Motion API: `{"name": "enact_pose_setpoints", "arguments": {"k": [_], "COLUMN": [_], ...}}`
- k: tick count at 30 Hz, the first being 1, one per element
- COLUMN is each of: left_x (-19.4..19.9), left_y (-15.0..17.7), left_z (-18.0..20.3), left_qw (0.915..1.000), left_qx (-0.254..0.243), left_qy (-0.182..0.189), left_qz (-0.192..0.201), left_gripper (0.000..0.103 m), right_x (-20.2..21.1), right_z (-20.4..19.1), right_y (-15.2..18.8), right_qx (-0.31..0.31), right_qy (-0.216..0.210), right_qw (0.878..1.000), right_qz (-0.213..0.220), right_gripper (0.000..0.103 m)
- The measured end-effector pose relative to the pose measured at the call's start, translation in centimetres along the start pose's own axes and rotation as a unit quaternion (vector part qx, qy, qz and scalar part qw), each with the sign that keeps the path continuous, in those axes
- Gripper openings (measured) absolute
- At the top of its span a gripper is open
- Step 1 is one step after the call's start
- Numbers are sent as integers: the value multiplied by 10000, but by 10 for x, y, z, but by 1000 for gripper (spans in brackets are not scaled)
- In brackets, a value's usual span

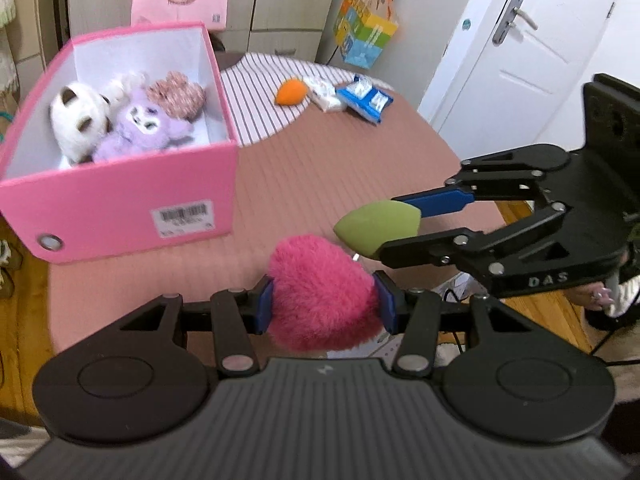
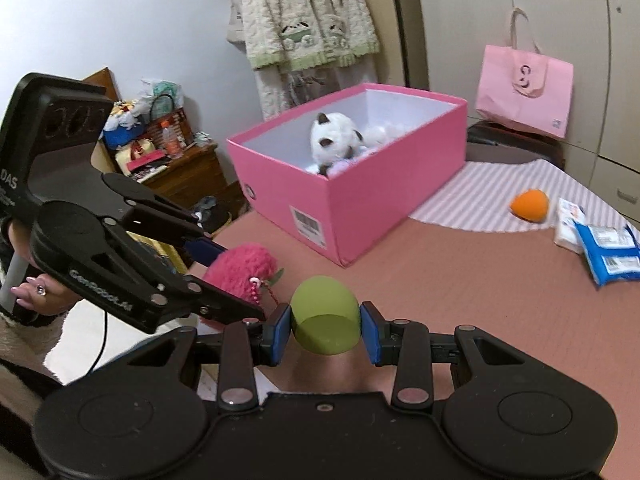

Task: Organize soft objects
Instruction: 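Carry the pink heart with the left tool while the right tool carries the green sponge over the box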

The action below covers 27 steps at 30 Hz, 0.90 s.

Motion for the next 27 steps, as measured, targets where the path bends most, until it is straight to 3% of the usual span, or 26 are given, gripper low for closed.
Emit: {"name": "enact_pose_setpoints", "arguments": {"k": [8,18,21,24,27], "left_x": [22,10,-4,-25,-49], "left_y": [-37,-89,-105,-118,-127], "left_z": [-28,-91,-106,-124,-138], "left_qw": [9979,9895,9878,9843,9884], "left_qx": [-73,260,231,42,180], "left_qy": [-209,-484,-630,-1064,-950], "left_qz": [603,1339,1406,1410,1170], "left_gripper": [49,49,50,50,50], "right_x": [-16,-70,-89,-108,-124], "right_z": [-17,-2,8,20,35], "right_y": [-43,-98,-114,-127,-137], "right_qx": [181,380,476,692,853], "right_qy": [-156,-46,78,257,502], "right_qw": [9989,9957,9942,9917,9888], "right_qz": [406,841,961,1055,1115], "right_gripper": [43,43,43,43,43]}}
Point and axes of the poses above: each gripper's, at about its wrist camera, not at the fingertips, and x roughly against the way its jaws point, z to its right, y to its underside, the point moved 7 cm from there along -x, roughly the way its jaws point, and after that the axes turned 14 degrees about z, right-handed, at the moved point
